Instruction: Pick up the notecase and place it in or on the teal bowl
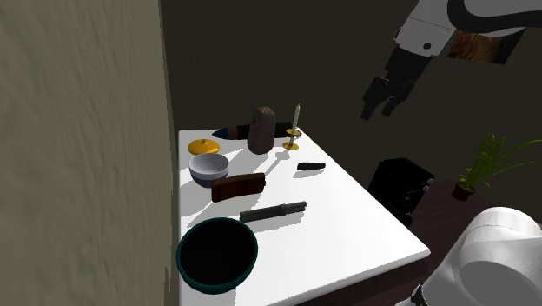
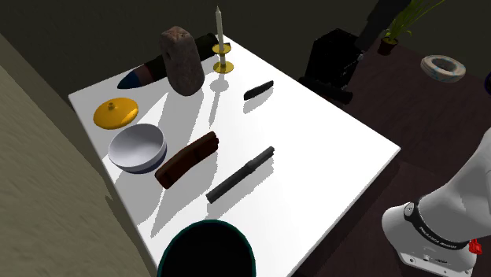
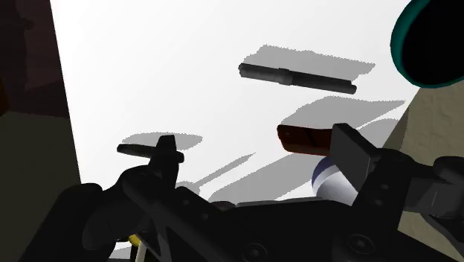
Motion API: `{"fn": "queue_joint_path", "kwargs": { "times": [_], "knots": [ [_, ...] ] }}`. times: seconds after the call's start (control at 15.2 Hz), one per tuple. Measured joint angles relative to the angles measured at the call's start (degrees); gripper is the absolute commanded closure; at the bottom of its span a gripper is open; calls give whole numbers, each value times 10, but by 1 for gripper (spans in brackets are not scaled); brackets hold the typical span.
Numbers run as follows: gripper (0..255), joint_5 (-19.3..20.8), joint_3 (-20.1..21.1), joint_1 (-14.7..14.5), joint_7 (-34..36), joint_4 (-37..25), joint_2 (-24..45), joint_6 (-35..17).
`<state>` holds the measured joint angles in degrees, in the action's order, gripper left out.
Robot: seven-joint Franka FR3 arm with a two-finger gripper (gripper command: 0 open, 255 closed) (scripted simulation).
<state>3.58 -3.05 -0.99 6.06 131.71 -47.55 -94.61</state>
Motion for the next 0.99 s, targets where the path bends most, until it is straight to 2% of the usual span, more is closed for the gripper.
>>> {"fn": "queue_joint_path", "kwargs": {
  "times": [0.2, 0.46, 0.99],
  "knots": [
    [0, 2, -9, -8, -21, 1, 19, -18],
    [0, 7, -38, -32, -93, 8, 80, -80],
    [0, -10, -83, -89, -241, -27, 238, -187]
  ]
}}
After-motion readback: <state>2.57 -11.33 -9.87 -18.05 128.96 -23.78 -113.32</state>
